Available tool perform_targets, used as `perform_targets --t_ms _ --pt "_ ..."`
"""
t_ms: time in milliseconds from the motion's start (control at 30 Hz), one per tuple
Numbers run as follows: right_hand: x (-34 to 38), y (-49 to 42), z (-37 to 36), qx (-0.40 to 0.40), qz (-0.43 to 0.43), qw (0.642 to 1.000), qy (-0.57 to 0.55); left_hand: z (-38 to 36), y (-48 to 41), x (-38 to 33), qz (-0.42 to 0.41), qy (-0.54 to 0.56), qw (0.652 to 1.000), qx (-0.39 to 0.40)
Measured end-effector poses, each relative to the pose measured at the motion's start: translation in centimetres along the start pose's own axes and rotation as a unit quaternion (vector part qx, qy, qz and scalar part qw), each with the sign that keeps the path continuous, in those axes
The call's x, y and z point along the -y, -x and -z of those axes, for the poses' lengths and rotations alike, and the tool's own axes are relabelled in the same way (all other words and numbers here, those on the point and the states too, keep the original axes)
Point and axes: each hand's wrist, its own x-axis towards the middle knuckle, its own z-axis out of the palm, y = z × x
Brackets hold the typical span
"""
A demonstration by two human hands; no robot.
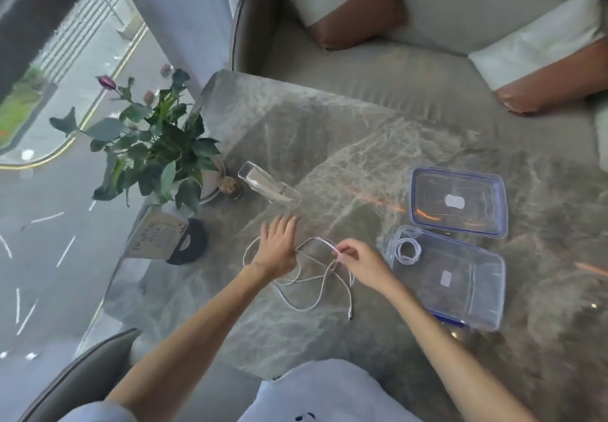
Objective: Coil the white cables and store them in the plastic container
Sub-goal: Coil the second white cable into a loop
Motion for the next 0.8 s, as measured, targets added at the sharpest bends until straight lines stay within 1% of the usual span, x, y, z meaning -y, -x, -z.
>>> perform_targets --t_ms 67,133,167,200,233,267,300,333,367,400,467,533,567,600,633,667,733,800 --pt "1.5 2.5 3.1 -0.014 0.05 0.998 -0.029 2.4 1.1 -2.5 -0.108 0.027 0.991 -0.076" --pt "3.2 5.3 6.2 -0.034 0.091 0.994 -0.044 6.0 2.0 -5.8 -0.223 -0.008 0.966 -0.133" --pt "4.2 6.8 7.8 -0.049 0.111 0.991 -0.048 8.0 2.5 -7.5 -0.266 -0.009 0.951 -0.157" --pt "5.2 8.3 9.5 -0.067 0.132 0.988 -0.052 10.1 3.3 -9.3 -0.299 0.042 0.942 -0.15" --pt "6.2 9.8 11.1 -0.088 0.152 0.983 -0.06 12.2 4.1 -11.1 -0.32 0.138 0.932 -0.096" --pt "7.2 11.5 12.8 -0.111 0.172 0.976 -0.076 14.4 5.2 -13.1 -0.315 0.255 0.914 -0.001" --pt "8.2 13.3 14.5 -0.138 0.195 0.966 -0.1 16.3 6.5 -15.0 -0.299 0.367 0.875 0.099" --pt "9.2 15.0 16.1 -0.163 0.222 0.952 -0.13 18.1 7.7 -16.9 -0.284 0.453 0.827 0.177" --pt "10.3 16.8 17.6 -0.181 0.251 0.937 -0.164 19.5 8.8 -18.6 -0.276 0.509 0.782 0.23" --pt "11.4 18.5 19.0 -0.191 0.279 0.92 -0.199 20.9 9.8 -20.2 -0.28 0.542 0.745 0.27" --pt "13.3 21.7 21.5 -0.197 0.329 0.888 -0.254 23.7 11.7 -23.6 -0.319 0.58 0.669 0.339" --pt "14.6 23.6 23.2 -0.186 0.361 0.861 -0.305 26.5 13.3 -26.5 -0.349 0.619 0.596 0.374" --pt "15.0 24.4 24.0 -0.184 0.37 0.85 -0.327 27.8 14.1 -28.1 -0.364 0.631 0.57 0.379" --pt "15.3 25.0 24.5 -0.185 0.371 0.843 -0.344 28.9 14.7 -29.7 -0.375 0.639 0.554 0.379" --pt "15.6 25.4 25.0 -0.191 0.366 0.838 -0.357 29.9 15.1 -31.2 -0.383 0.643 0.549 0.372" --pt "15.8 25.8 25.3 -0.207 0.355 0.837 -0.362 30.9 15.3 -32.6 -0.386 0.647 0.551 0.359" --pt "15.9 26.6 25.5 -0.246 0.34 0.842 -0.34 32.6 15.3 -35.0 -0.38 0.665 0.554 0.325" --pt "15.5 27.4 25.3 -0.254 0.332 0.854 -0.309 33.6 14.8 -37.0 -0.367 0.698 0.539 0.295"
